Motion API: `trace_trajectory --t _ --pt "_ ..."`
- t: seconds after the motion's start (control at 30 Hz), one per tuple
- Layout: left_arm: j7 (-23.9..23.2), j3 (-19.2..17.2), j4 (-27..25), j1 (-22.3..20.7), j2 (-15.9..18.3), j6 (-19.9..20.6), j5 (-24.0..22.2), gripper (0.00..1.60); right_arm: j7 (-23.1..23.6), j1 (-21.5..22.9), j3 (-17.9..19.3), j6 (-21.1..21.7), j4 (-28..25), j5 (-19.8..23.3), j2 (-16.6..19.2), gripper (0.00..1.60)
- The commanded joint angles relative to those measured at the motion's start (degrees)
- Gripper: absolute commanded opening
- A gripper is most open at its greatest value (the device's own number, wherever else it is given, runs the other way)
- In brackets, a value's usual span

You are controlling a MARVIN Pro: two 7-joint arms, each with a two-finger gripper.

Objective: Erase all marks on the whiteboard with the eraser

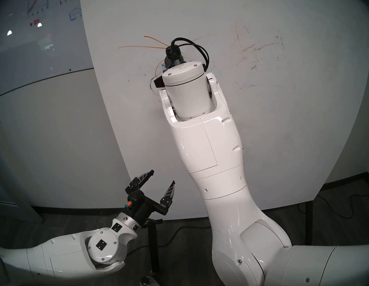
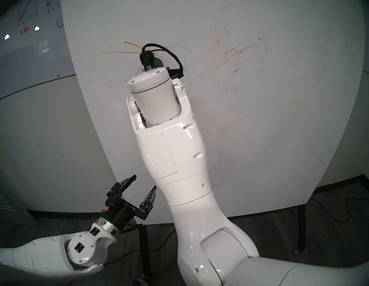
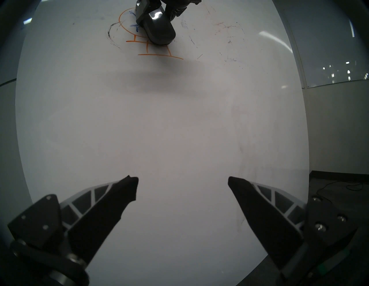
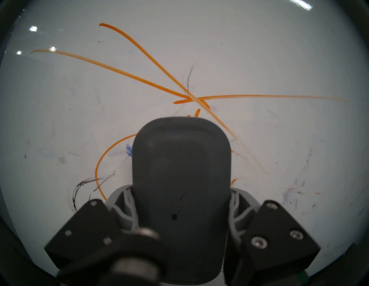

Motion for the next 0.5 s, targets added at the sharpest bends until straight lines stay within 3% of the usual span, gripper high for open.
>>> trace_trajectory --t 0.0,0.47 --pt "0.0 -0.4 -0.2 -0.5 0.0 -0.2 0.0 1.6 -0.4 5.8 -0.2 -3.4 -3.5 -0.7 -0.4 0.0" --pt "0.0 -0.3 -0.2 -0.5 -0.1 -0.2 0.0 1.6 0.1 7.5 -0.6 -3.7 -3.9 -0.9 -0.4 0.0"
